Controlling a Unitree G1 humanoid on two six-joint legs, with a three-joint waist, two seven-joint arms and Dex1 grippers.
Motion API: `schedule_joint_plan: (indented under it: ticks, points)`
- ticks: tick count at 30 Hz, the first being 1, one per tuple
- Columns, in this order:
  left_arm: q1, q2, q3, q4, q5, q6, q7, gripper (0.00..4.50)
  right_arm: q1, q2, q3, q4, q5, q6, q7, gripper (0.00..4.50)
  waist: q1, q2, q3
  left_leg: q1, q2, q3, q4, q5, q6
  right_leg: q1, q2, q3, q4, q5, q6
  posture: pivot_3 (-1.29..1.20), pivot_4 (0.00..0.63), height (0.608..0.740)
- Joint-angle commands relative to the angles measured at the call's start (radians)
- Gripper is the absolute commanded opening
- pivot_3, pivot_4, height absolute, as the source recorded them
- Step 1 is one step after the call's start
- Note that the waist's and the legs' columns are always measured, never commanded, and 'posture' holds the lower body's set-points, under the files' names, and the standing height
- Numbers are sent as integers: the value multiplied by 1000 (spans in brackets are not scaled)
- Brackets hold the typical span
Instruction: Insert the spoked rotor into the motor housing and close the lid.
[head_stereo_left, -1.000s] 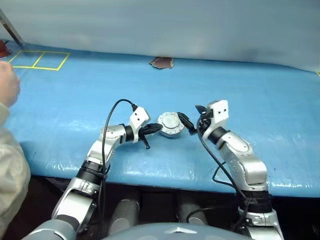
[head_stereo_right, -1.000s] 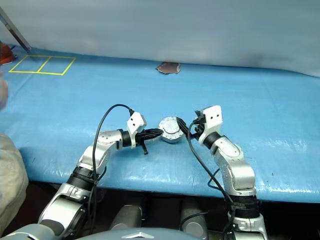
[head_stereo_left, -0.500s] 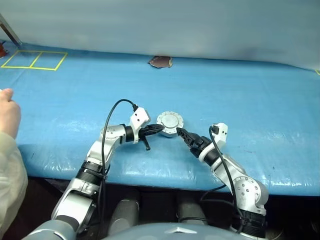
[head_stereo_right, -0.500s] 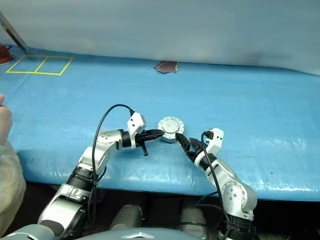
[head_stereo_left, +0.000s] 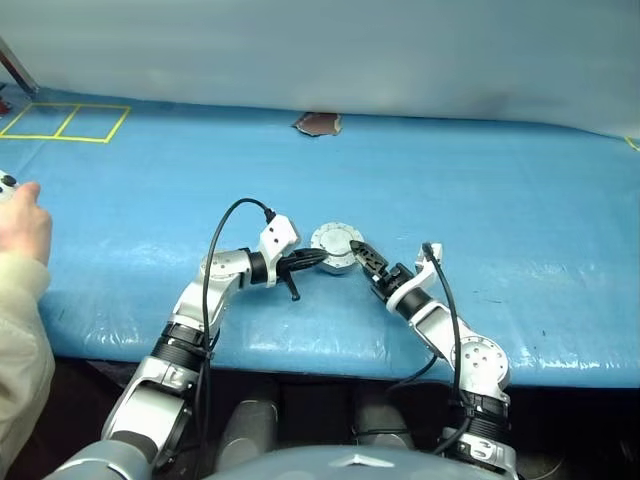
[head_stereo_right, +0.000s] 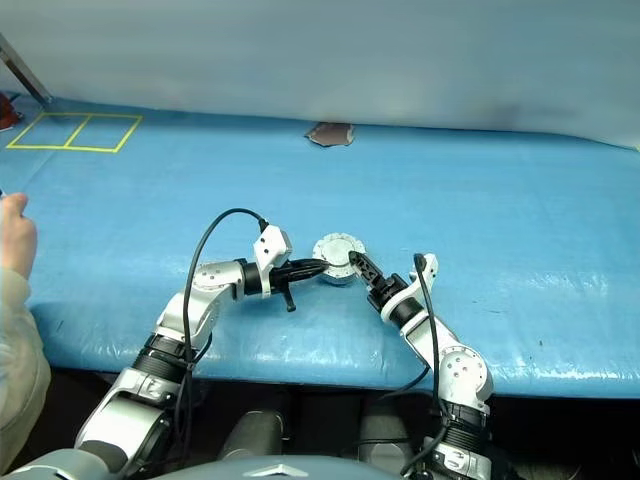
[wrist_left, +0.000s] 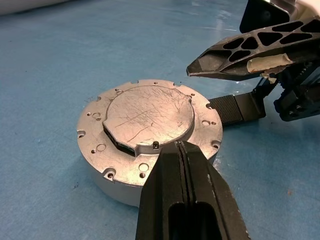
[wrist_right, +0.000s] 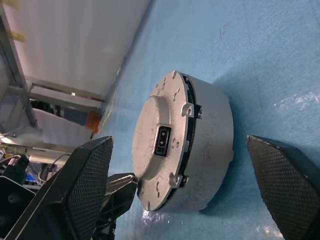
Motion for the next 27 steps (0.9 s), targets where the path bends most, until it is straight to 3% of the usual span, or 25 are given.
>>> schedule_joint_plan:
  ticks: [1, 11, 24, 27]
  points:
    - [2, 6, 3, -18, 3, -24, 3, 0, -3, 17, 1, 6, 35, -4, -17, 4093, 0, 0, 0, 0, 0, 0, 0, 0, 0, 0, 0, 0, 0, 0, 0, 0, 150, 740]
    - [2, 8, 5, -15, 5, -28, 9, 0, 11, -1, 30, 7, 39, -6, -21, 1333, 1, 1, 0, 0, 0, 0, 0, 0, 0, -1, 0, 0, 0, 0, 0, 0, 150, 740]
    - [-2, 7, 19, -10, -3, -27, 20, 0, 16, -16, 60, 4, 29, -30, -24, 1307, 1, 1, 0, 0, 0, 0, 0, -2, -4, 0, 0, 0, 0, 0, 0, 0, 150, 740]
    - [-3, -12, 75, -32, -72, 15, 30, 0, 14, 8, 27, -4, 87, -42, -20, 1307, 1, 1, 0, 0, 0, 0, 0, -3, -4, 0, 0, 0, 0, 0, 0, 0, 150, 740]
